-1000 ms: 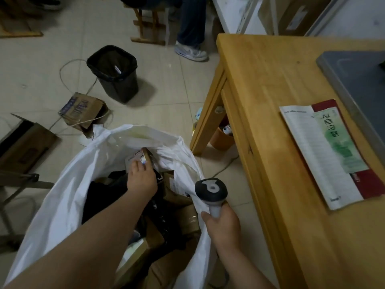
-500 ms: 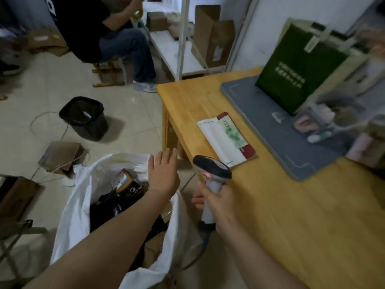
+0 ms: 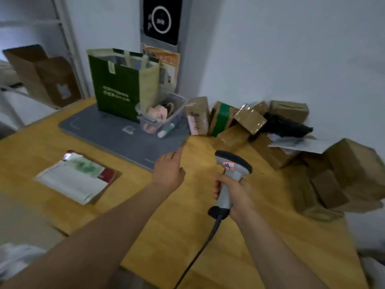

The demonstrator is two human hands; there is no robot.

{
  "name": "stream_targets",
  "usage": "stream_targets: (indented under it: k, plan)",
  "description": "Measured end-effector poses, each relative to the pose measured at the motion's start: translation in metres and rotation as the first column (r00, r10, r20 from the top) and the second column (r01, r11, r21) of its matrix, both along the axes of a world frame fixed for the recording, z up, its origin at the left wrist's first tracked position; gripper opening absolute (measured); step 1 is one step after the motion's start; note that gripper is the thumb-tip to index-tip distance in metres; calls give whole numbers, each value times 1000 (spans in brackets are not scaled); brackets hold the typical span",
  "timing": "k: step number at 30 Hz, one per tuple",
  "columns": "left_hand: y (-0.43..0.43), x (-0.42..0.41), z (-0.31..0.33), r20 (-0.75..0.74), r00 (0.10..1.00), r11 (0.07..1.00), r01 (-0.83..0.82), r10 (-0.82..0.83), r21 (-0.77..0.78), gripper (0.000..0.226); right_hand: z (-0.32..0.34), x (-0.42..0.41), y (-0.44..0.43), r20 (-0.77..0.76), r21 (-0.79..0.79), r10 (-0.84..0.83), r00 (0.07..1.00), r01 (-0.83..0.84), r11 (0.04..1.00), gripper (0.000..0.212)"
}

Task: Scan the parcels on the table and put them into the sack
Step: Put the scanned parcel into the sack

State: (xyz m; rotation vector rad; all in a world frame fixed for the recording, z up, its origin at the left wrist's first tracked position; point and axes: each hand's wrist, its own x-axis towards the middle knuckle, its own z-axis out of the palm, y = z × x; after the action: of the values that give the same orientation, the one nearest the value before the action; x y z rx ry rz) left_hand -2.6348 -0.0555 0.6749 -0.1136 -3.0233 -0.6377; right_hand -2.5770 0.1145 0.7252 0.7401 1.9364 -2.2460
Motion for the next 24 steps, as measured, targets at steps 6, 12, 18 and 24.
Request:
stream_targets:
  k: [6, 12, 18, 24]
  plan:
    - [119, -74, 4, 126, 990, 985, 48, -69, 166, 72, -4, -41, 100, 21, -58, -113, 993, 114, 992, 12]
    - [189, -171, -33, 195, 981, 980, -56, 18, 189, 87, -36, -83, 146, 57, -95, -82, 995, 87, 992, 8]
    - [224, -233, -67, 257, 953, 980, -183, 159, 71, 123, -70, -103, 169, 80, -141, -33, 996, 44, 989, 7]
    - [226, -244, -73, 241, 944, 965, -252, 227, 78, 107, -85, -105, 182, 119, -126, -18, 993, 33, 992, 12]
